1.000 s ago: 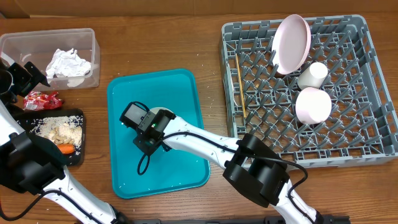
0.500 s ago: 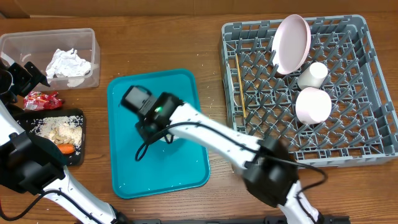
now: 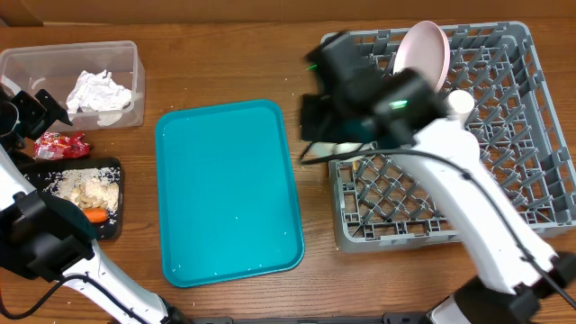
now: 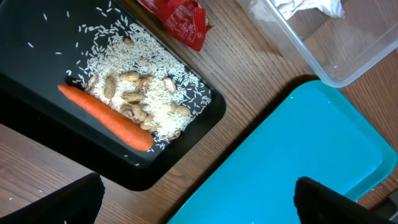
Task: Sort waste into correct bins and load items into the dishwasher rack
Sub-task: 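Carry the white bowl right and set it in the rack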
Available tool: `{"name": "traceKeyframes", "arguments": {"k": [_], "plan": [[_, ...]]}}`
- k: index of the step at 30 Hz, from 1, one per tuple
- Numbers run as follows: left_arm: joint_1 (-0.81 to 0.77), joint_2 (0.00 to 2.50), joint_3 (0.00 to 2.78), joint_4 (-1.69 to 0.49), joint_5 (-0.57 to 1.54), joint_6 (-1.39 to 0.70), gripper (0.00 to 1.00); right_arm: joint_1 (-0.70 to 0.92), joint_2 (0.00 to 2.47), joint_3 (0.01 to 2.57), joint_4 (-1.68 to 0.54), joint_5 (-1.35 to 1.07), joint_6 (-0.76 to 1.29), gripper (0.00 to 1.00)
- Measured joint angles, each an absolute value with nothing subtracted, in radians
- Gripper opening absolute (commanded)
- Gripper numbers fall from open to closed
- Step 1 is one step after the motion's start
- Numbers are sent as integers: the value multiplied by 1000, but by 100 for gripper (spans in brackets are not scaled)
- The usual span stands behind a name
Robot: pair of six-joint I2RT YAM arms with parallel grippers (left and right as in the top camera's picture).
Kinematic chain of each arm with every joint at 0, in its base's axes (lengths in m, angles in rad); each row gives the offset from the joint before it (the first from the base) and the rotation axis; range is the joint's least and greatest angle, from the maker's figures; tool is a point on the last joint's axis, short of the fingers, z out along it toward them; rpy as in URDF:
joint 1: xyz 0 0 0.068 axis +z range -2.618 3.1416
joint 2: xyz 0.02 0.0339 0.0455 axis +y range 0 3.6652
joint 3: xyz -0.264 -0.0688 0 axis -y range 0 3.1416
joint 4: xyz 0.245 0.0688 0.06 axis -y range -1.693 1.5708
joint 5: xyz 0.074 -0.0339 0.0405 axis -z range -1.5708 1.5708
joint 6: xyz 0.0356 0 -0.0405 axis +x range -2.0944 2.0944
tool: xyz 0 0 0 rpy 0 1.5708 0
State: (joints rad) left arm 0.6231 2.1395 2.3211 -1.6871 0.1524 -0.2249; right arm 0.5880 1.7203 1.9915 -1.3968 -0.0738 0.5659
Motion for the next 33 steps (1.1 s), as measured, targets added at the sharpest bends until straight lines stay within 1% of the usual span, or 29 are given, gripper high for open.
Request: {"name": "traceKeyframes", "arguments": {"k": [3,6,9,13,18,21,25,28,33], "plan": [[623,2140,2321,-1687,153,-225,100,466,1687,1992,-1444,-107,565,4],[623,2140,2321,-1687,153,-225,100,334,1678,1992,-1464,-199,522,4],[623,2140,2321,-1687,152,-225,100,210,1677,1989,-1466,-347,445,4],[623,2140,2321,-1687,152,-225,100,84,1673,1949,-1465,-563,334,4],[623,2140,2321,-1687,153,-225,100,-73,1671,1805,-1478,-854,160,4],[623,2140,2321,-1687,153,-225,100,-175,1671,1652,-1494,-1045,13,4],[623,2140,2321,-1687,152,-225,100,-258,1671,1462,-1580,-1248,-219,4],[623,2140,2321,-1687,152,-225,100,-279,1671,1346,-1605,-1353,-389,4],[623,2140,2321,-1687,152,-225,100,-267,1671,1238,-1595,-1448,-519,4]]}}
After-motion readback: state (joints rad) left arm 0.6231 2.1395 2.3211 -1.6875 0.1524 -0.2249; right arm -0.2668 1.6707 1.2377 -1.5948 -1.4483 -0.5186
